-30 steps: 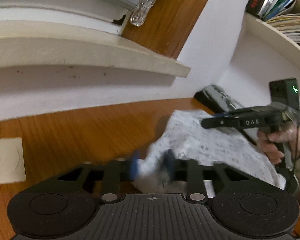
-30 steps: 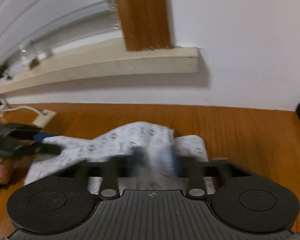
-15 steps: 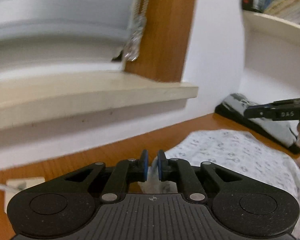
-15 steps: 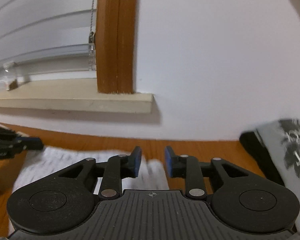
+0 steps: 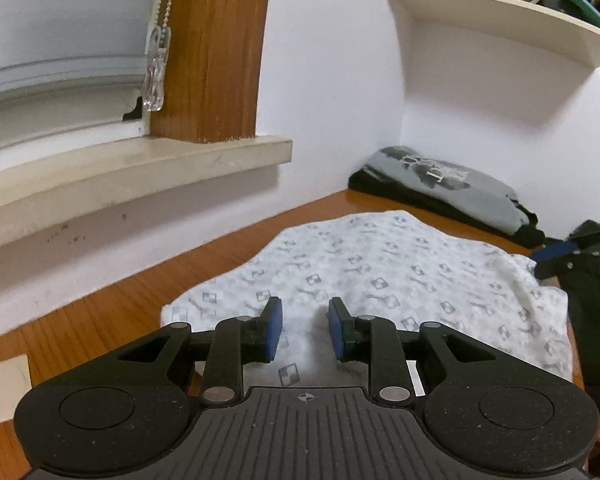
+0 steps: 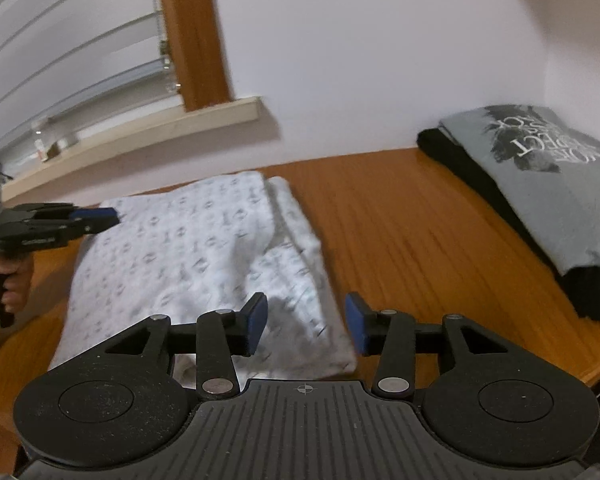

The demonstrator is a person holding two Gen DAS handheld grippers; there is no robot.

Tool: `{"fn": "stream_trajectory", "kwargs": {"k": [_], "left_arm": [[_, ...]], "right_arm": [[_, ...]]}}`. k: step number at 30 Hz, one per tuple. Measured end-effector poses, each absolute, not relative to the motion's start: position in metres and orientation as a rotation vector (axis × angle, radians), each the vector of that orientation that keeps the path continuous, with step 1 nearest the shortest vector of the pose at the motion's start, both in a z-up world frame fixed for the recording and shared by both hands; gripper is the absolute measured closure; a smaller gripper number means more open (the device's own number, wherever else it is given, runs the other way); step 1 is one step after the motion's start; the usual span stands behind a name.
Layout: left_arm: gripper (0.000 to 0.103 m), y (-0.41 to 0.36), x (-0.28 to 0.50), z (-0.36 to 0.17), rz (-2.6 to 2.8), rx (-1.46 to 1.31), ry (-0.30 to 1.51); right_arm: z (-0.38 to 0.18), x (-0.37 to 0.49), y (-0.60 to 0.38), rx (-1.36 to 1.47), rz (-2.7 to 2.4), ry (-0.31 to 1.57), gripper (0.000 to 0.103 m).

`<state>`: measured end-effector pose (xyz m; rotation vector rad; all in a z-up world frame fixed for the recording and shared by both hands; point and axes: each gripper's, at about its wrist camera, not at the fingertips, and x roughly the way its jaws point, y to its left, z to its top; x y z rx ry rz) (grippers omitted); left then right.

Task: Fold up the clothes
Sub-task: 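Move both open grippers to the edge of the folded printed shirt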

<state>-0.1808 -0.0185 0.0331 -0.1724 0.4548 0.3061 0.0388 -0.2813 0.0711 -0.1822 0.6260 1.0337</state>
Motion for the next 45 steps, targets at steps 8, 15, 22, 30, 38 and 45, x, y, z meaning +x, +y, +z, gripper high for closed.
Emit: {"fn": "stream_trajectory", "kwargs": {"k": [8, 15, 22, 30, 38, 45], "left_arm": [[0.076, -0.009, -0.182, 0.027, 0.298, -0.219, 0.464], [0.076, -0.009, -0.18, 0.028, 0.309, -0.202, 0.455], [0.076, -0.014, -0.183, 0.032, 0.31, -0.178, 0.43], [0.076, -0.015, -0.182, 0.03, 0.323, -0.174, 0.442], [0.076, -0.014, -0.17, 0.05, 0.288, -0.2, 0.474], [0.076, -0.008, -0.1, 0.051, 0.216, -0.167, 0.582]], "right_arm": [[0.067, 0.036, -0.289, -0.174, 1.046, 0.604, 0.099], [0.069, 0.039, -0.292, -0.191, 0.956, 0.58, 0.092], [0.07, 0.011, -0.283, -0.19, 0.939, 0.466, 0.073], [0.055, -0.034, -0.238, -0.245, 1.099, 0.436, 0.067], [0.035, 0.002, -0.25, -0.371, 1.147, 0.475, 0.067], [0.029, 0.083, -0.278, -0.353, 1.049, 0.495, 0.064]]}}
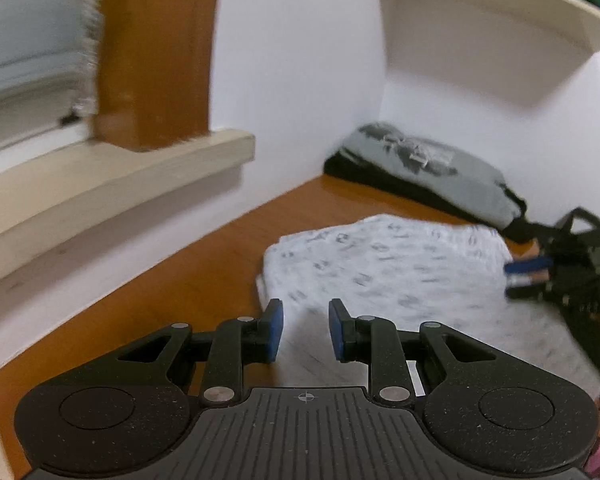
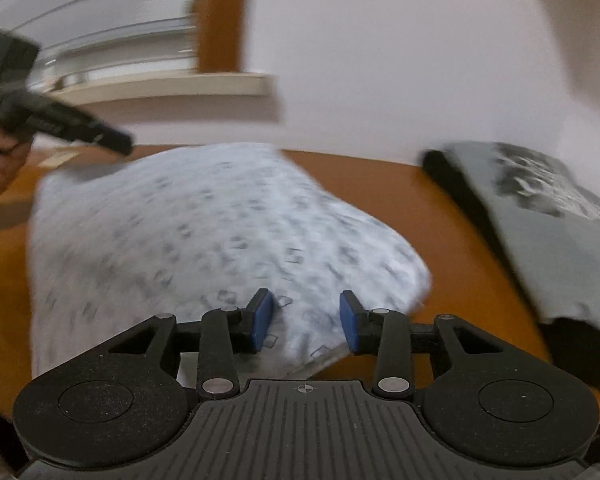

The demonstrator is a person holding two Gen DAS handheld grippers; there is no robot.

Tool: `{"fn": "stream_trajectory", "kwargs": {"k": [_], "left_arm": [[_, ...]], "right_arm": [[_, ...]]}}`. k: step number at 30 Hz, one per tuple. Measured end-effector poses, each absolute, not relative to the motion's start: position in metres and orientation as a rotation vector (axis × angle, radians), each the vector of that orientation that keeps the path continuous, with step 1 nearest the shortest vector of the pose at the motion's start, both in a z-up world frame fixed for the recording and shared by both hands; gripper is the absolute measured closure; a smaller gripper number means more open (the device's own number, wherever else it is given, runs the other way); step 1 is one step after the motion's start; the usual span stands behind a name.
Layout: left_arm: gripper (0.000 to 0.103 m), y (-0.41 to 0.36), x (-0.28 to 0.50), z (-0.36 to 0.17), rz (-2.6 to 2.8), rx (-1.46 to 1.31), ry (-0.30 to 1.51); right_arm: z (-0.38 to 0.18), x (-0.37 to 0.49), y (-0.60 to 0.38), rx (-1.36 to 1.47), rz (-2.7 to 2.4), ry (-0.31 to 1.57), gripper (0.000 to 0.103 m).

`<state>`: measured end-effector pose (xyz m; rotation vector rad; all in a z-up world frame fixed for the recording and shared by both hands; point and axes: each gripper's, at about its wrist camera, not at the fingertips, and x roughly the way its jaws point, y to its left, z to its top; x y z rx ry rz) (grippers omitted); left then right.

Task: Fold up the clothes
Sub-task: 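Move both open grippers to the edge of the folded printed shirt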

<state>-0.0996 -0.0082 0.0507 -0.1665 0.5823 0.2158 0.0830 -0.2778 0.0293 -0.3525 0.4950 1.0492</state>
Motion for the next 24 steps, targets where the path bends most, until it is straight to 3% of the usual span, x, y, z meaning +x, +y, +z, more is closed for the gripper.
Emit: {"fn": "stream_trajectory", "kwargs": {"k": [2, 5, 16, 18, 19, 24], "left_arm": [[0.075, -0.003, -0.081, 0.044, 0.198, -0.199, 0.592], [0.064, 0.006, -0.063, 0.035, 0.194, -0.227, 0.582], [0.066, -0.022, -0.036, 0.069, 0.008, -0.148, 0.503], [0.066, -0.04, -0.024, 0.069, -0.04, -0.098, 0.522], [0.066, -0.047, -0.018, 0.067, -0.048, -0.076, 0.539], [0.066, -0.048, 0.005, 0.042, -0.03, -0.05, 0.637]], "right_arm": [[0.027, 0.102, -0.282, -0.311, 1.042, 0.513, 0.06], [0.026, 0.115, -0.287, -0.25, 1.039, 0.531, 0.052], [0.048, 0.106, -0.281, -0.166, 0.986, 0.449, 0.052], [0.048, 0.102, -0.277, -0.161, 0.995, 0.433, 0.056], [0.047, 0.101, -0.275, -0.166, 0.992, 0.435, 0.066], [0.029, 0.111, -0.266, -0.218, 0.925, 0.485, 0.066]]}}
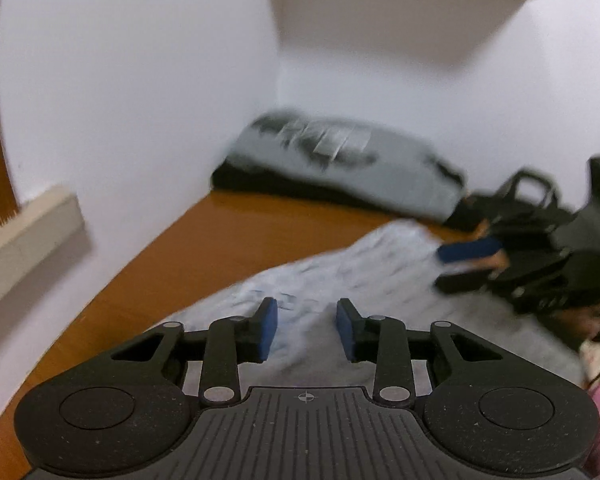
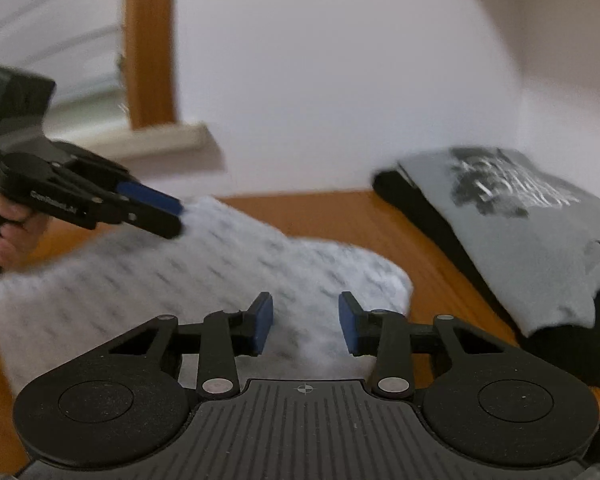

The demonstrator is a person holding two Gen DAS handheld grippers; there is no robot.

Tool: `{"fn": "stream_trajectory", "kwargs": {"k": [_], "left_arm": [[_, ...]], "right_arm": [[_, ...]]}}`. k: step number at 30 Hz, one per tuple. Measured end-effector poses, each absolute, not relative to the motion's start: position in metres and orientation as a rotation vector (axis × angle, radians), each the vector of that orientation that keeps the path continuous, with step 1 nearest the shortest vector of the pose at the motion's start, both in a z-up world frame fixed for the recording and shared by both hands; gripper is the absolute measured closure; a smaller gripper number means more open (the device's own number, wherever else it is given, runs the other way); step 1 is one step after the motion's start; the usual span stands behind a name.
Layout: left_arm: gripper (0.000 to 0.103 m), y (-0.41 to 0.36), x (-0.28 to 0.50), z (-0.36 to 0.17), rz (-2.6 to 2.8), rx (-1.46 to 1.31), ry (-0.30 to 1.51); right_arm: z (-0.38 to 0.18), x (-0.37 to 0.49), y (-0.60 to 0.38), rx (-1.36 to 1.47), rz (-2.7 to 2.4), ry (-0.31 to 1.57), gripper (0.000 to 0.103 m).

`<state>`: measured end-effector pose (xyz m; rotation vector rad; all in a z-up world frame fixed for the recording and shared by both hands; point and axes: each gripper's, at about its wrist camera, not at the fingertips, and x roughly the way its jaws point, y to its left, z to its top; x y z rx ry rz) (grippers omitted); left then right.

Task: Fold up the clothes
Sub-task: 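Move both open grippers to the edge of the folded printed shirt, then pinch the folded shirt with both grippers side by side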

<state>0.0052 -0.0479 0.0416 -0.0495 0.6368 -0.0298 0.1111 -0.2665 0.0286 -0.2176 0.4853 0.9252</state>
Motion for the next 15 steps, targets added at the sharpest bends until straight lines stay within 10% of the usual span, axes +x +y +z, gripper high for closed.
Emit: {"fn": "stream_trajectory", "kwargs": {"k": [15], "left_arm": [[0.052, -0.001, -0.033, 0.032, 0.109, -0.201, 0.619]], "right_arm": [[0.022, 0.134, -0.282, -0.068, 0.9, 0.555, 0.044]]}}
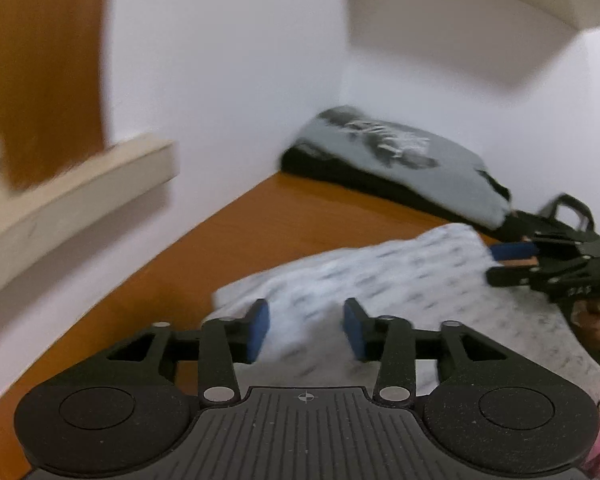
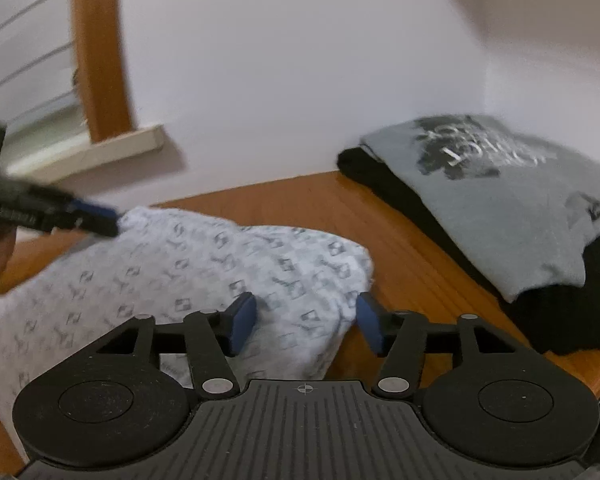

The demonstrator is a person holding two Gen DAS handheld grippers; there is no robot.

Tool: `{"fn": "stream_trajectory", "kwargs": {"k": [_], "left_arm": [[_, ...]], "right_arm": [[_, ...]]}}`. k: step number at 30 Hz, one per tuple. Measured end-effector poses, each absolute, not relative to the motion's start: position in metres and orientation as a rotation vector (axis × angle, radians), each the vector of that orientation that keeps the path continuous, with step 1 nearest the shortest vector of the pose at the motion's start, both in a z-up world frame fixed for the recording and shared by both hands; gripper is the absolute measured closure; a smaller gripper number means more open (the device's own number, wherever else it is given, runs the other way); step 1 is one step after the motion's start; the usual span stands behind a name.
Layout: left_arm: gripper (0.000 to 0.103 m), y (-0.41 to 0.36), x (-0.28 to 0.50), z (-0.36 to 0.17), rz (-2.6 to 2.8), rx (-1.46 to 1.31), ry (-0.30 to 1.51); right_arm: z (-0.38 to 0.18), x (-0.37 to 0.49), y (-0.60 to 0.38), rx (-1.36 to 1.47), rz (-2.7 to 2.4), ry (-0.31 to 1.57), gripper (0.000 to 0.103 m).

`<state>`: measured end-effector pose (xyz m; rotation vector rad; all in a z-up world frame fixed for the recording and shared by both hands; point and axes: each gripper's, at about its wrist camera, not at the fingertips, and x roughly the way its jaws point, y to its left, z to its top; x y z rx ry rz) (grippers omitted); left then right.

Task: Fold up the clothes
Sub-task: 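Pinch the folded shirt with both grippers side by side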

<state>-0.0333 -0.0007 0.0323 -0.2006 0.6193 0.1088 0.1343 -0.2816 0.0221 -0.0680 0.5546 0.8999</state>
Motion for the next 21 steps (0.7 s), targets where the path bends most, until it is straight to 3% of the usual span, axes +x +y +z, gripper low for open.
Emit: {"fn": "stream_trajectory", "kwargs": {"k": [4, 11, 21], "left_arm": [[0.049, 0.02, -0.035, 0.02, 0.102, -0.294, 0.619], [0.035, 0.041, -0.02, 0.007, 0.065, -0.371, 0.646], [0.034, 0.052, -0.047, 0.001, 0.05, -0.432, 0.628]], "right_arm": [[0.016, 0.153, -0.283, 0.011, 0.913, 0.624, 0.035], [0.013, 0.172, -0.28, 0.082, 0.976, 0.702, 0.034], [0.01, 0.17, -0.271, 0.047, 1.002, 0.677, 0.034]]}}
